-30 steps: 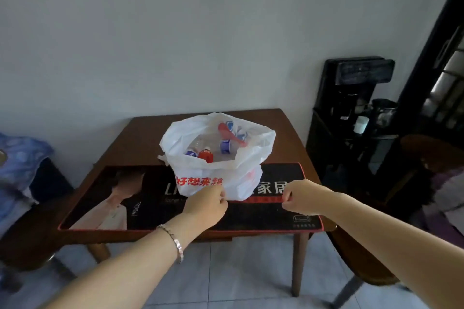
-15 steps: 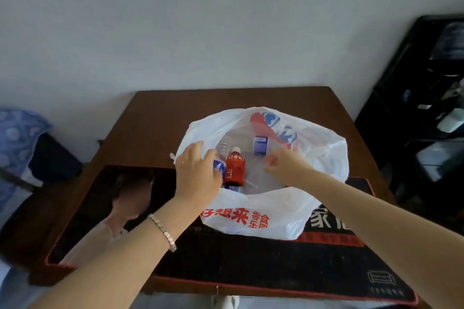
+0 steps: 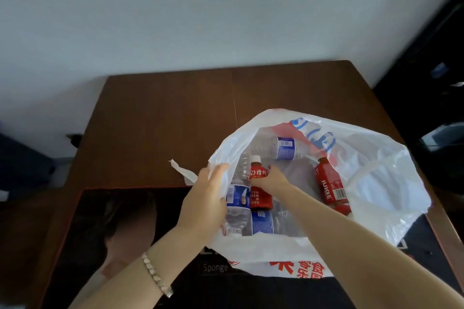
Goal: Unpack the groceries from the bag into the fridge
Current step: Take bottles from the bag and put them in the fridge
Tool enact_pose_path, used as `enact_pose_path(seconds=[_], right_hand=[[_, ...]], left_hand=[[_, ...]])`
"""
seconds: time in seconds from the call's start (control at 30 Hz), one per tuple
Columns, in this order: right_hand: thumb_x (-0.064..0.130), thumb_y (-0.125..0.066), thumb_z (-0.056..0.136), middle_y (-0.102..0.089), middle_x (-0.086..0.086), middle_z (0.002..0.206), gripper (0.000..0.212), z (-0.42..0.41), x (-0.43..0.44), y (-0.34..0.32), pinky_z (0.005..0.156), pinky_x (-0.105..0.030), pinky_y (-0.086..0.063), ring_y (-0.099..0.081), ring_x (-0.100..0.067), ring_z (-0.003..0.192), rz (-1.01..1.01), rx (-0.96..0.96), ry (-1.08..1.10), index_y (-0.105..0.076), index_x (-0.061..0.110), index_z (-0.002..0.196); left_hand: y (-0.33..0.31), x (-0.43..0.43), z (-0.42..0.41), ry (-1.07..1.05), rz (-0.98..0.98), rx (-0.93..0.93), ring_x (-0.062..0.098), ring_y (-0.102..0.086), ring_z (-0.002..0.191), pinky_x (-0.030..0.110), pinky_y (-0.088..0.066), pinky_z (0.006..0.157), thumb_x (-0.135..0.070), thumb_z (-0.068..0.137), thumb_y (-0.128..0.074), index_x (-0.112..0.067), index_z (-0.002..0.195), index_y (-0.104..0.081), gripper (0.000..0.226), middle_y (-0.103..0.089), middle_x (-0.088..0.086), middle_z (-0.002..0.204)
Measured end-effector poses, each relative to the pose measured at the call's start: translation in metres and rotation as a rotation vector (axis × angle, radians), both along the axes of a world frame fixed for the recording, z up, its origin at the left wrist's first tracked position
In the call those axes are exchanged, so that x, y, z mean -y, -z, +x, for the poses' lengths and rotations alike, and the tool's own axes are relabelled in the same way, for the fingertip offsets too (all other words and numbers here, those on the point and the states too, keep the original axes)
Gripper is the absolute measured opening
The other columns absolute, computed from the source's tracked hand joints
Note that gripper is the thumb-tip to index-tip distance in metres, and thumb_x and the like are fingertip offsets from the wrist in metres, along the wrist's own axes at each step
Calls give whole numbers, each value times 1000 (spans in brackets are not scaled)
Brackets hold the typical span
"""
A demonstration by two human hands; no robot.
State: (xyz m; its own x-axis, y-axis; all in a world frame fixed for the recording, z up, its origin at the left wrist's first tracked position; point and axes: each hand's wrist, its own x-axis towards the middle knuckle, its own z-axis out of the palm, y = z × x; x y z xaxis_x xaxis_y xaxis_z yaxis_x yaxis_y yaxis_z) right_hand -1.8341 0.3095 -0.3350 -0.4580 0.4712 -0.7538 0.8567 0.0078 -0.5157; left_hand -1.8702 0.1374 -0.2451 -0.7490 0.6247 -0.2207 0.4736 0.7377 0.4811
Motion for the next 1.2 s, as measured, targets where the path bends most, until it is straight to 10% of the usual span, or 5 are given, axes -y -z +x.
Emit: enact_pose_path(seconds=[0.3,0.6,0.77,1.03,1.2], right_hand=[[30,-81,69,-49,-7,129,78,19,-8,-15,94,-37,-49,-52,-23,115,126,-20,-59,-36,13,131],[35,-84,62,-49,12,122,78,128,16,-58,98,-19,-39,-44,-3,112,480,-375,-267,-44,26,129],[38,-76,70,-53,11,125,66,152,17,-60,93,-16,-39,-48,-6,116,581,-420,-404,-48,26,129],[8,-46,90,-48,0,132,47,157,-52,-93,104,-34,-37,-46,-21,122,827,31,-1060,-40,19,136],[21,-47,95,-58,0,115,27,199,-87,-93,87,-26,-48,-60,-18,102,821,385,-820,-46,17,122]], left_hand=[[0,3,4,-72,106,58,10,-54,89,7,-44,63,-7,91,-53,-28,141,-31,59,-45,-2,128],[-5,-18,42,76,87,-364,36,-40,122,55,-36,96,-39,71,-71,-16,124,-54,60,-38,21,138],[-4,-47,74,442,59,-158,16,-57,102,32,-40,90,-68,73,-41,-30,115,-61,60,-65,-10,106],[6,-60,97,493,105,-370,13,-56,50,23,-44,56,-46,65,-52,-19,66,-60,29,-58,-7,52],[-4,-65,106,410,46,-265,15,-65,79,23,-43,60,-43,86,-45,-15,108,-56,37,-65,-3,94]])
